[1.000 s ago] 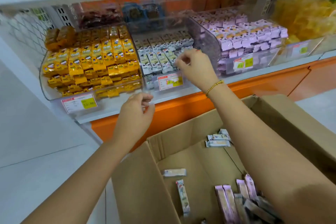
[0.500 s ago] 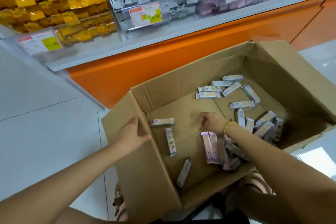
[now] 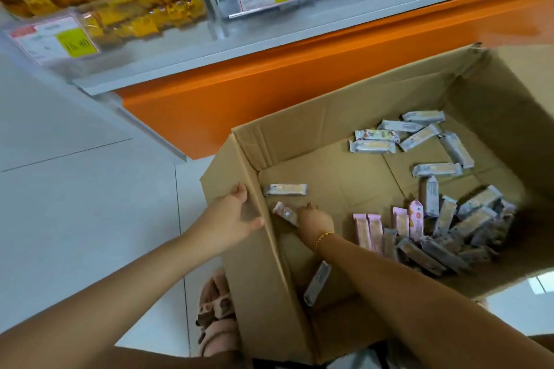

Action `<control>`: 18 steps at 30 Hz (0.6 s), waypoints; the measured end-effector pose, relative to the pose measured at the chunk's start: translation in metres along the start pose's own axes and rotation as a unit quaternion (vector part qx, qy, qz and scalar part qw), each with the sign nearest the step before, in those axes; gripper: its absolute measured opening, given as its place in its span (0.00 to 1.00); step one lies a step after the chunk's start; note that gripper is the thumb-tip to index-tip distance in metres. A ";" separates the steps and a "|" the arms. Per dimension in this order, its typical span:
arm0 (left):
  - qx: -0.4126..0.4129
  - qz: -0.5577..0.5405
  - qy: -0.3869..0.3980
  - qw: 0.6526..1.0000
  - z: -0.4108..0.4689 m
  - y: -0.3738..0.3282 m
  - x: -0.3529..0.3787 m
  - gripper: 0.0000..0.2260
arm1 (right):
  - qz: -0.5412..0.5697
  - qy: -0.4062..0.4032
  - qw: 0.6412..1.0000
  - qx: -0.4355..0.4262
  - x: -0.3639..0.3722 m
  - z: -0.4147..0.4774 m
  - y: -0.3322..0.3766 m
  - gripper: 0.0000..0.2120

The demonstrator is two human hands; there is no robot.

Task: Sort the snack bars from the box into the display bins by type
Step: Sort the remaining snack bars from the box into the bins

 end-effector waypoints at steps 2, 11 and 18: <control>-0.001 -0.015 0.005 1.000 0.000 0.001 0.001 0.39 | -0.040 -0.057 0.995 -0.065 -0.010 0.010 -0.002 0.22; -0.006 0.002 0.023 1.000 0.000 -0.005 -0.010 0.38 | -0.080 0.050 0.989 -0.116 -0.028 0.037 -0.012 0.28; -0.035 -0.031 0.006 0.999 0.006 -0.006 -0.022 0.16 | 0.475 0.128 0.870 -0.013 -0.081 -0.006 -0.010 0.03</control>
Point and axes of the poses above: each hand's wrist, its own z-axis towards the middle knuckle, its own x-axis out of the palm, y = z × x, the point moved 1 cm from there along z, towards the middle knuckle, and after that the axes turned 7 degrees about z, right-handed, at the moved point
